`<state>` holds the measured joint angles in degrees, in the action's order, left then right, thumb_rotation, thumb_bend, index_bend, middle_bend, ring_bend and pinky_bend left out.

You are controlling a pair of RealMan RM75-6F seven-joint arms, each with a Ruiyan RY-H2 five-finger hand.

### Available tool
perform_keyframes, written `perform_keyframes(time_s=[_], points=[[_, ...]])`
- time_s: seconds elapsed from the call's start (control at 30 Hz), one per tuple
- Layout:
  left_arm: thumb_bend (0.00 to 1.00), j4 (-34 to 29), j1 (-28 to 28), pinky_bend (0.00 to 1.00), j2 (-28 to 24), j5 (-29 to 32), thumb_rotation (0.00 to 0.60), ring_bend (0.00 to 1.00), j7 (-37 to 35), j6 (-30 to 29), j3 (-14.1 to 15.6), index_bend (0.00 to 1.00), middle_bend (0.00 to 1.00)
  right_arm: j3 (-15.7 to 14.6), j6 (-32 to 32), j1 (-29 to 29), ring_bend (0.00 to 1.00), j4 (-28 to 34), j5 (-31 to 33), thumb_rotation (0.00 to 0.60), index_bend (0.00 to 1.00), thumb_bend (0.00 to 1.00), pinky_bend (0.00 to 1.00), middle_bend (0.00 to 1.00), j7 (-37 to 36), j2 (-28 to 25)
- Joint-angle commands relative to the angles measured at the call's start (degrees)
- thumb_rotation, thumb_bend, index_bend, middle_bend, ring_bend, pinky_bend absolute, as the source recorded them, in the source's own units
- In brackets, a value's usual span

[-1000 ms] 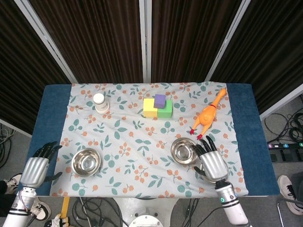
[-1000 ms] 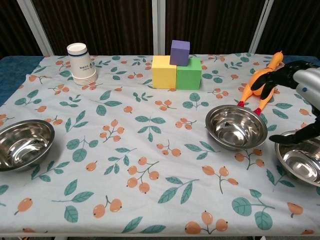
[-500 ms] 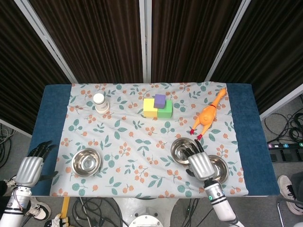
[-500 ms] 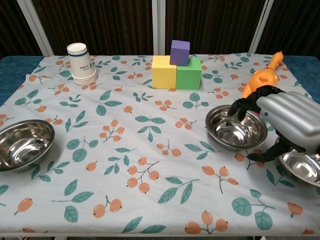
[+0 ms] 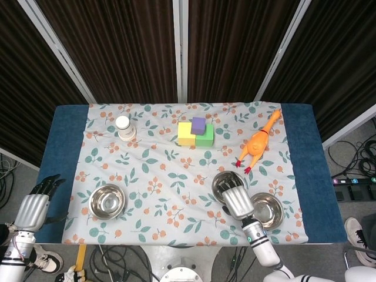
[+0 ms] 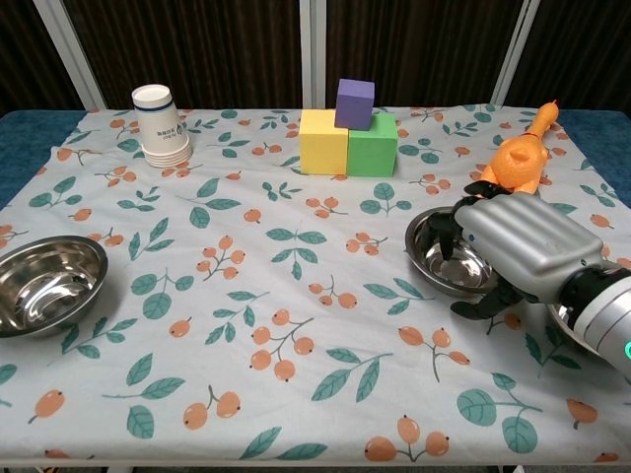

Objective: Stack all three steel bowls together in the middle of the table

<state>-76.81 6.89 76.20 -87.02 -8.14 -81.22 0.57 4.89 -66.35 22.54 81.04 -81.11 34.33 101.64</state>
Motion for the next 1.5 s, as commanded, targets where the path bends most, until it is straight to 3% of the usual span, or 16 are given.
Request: perform_keyframes(time_s=[0.03,0.23,0.63,1.2,1.5], points=[[0.09,0.19,-0.03,0.23,0.0,-0.03,0.6,0.13,-0.24,0.06,0.06,0.21,0.21,0.18,0.0,0.18,0.26,-0.56,0.73,0.6,0.41,0.12,0.09,0.46,0.23,0.5],[0.09,0.43,0.07,0.23,0.03,-0.2,0.6,0.13,-0.61,0.13,0.03,0.21,0.2,0.25,-0.83,0.11,0.3,-1.36,1.55,0.6,0.49,0.15,0.1,0.51,0.68,1.05],[0.09,1.31,-0.03,0.23,0.32,-0.47,0.6,0.13,-1.66,-0.6,-0.26,0.21,0.21,0.23,0.06,1.03,0.39,-2.23,3.54,0.6,0.63,0.33,0.12,0.6,2.04,2.06],[0.09,1.46,0.02,0.23,0.41,-0.27,0.6,0.13,-1.66,-0.31,-0.32,0.21,0.2,0.12,-0.92,2.63,0.39,0.27,1.85,0.6,0.66,0.4,0.12,0.62,2.45,1.33],[0.09,1.19,-0.06,0.23,0.2,0.43,0.6,0.13,-1.2,-0.1,-0.63,0.21,0.2,1.74,3.66,7.19,0.39,3.8,1.47,0.6,0.66,0.4,0.12,0.62,1.87,2.72]])
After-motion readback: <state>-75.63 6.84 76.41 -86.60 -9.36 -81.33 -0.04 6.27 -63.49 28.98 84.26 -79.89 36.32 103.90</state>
